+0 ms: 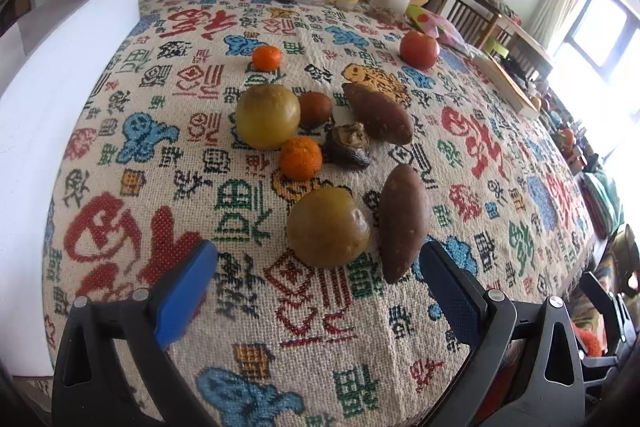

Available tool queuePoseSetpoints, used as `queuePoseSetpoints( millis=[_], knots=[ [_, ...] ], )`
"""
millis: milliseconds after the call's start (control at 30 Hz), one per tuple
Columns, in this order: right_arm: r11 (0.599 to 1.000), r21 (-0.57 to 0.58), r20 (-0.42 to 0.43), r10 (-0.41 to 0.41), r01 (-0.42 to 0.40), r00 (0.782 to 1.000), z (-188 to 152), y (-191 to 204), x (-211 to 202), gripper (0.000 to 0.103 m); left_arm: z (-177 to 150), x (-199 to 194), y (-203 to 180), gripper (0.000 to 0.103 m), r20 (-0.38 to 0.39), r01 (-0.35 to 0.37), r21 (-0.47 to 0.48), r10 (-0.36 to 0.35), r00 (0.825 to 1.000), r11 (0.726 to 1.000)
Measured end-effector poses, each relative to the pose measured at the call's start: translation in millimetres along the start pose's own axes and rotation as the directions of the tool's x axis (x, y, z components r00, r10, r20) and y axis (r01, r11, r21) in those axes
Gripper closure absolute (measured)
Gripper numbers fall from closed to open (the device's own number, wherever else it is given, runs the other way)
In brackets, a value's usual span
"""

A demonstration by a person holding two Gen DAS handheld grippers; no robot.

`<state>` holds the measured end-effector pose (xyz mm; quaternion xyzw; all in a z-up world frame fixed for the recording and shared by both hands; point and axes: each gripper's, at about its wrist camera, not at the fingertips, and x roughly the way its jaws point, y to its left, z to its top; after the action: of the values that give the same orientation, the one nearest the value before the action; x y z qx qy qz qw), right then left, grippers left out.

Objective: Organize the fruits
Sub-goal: 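Lower the left tool onto the yellow-green citrus and close it, then close the right tool around the sweet potato and lift it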

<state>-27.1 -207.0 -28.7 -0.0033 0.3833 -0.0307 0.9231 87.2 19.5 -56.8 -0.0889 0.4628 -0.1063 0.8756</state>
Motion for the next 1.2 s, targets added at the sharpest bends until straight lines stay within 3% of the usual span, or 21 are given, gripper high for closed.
queuePoseSetpoints(
  millis=[100, 200, 367, 533, 700, 867, 1000, 1033, 1067, 1100, 1200],
  knots=[
    [1.000, -0.002, 0.001, -0.002, 0.002, 1.000, 0, 1, 0, 0.000, 12, 15, -3, 0.002, 0.015, -0.019, 0.006, 0.019, 1.000, 1.000],
    [1.000, -0.004, 0.003, -0.004, 0.004, 1.000, 0, 1, -1, 0.000, 12, 27, 6, 0.002, -0.022, -0.063, -0.010, 0.062, 0.998, 0.998],
    [1.000, 0.005, 0.001, 0.003, -0.003, 1.000, 0, -2, 0, 0.000, -3, 4, 39, 0.001, -0.005, -0.068, -0.051, 0.068, 0.998, 0.996],
    [1.000, 0.004, -0.010, 0.011, -0.010, 1.000, 1, 0, 3, 0.000, -8, -15, 65, 0.002, 0.010, -0.138, -0.027, 0.138, 0.990, 0.990],
    [1.000, -0.006, -0.007, 0.001, -0.001, 1.000, 1, 2, 2, 0.000, -10, -12, 67, 0.002, 0.000, -0.065, -0.014, 0.065, 0.998, 0.998],
    [1.000, -0.002, -0.005, -0.009, 0.009, 1.000, 0, 1, 1, 0.000, -10, -2, 38, 0.002, 0.017, 0.008, 0.076, -0.009, 1.000, 0.997],
    [1.000, -0.013, -0.005, -0.017, 0.017, 1.000, 0, 3, 1, 0.000, -11, 12, 14, 0.004, 0.028, -0.037, 0.175, 0.033, 0.999, 0.984],
    [1.000, -0.015, -0.004, -0.019, 0.018, 1.000, 0, 4, 1, 0.000, -12, 13, 12, 0.009, 0.035, -0.047, 0.189, 0.041, 0.999, 0.981],
    [1.000, -0.016, -0.003, -0.018, 0.018, 1.000, 0, 4, 0, 0.000, -13, 15, 11, 0.036, 0.034, -0.059, 0.198, 0.053, 0.998, 0.979],
    [1.000, -0.014, -0.004, -0.011, 0.011, 1.000, 0, 2, 1, 0.000, -12, 19, 13, 0.052, 0.022, -0.073, 0.197, 0.070, 0.997, 0.978],
    [0.999, 0.012, -0.054, 0.050, -0.049, 0.997, 8, -2, 9, 0.000, -12, 16, 28, 0.054, 0.023, -0.044, 0.110, 0.042, 0.999, 0.993]
  ],
)
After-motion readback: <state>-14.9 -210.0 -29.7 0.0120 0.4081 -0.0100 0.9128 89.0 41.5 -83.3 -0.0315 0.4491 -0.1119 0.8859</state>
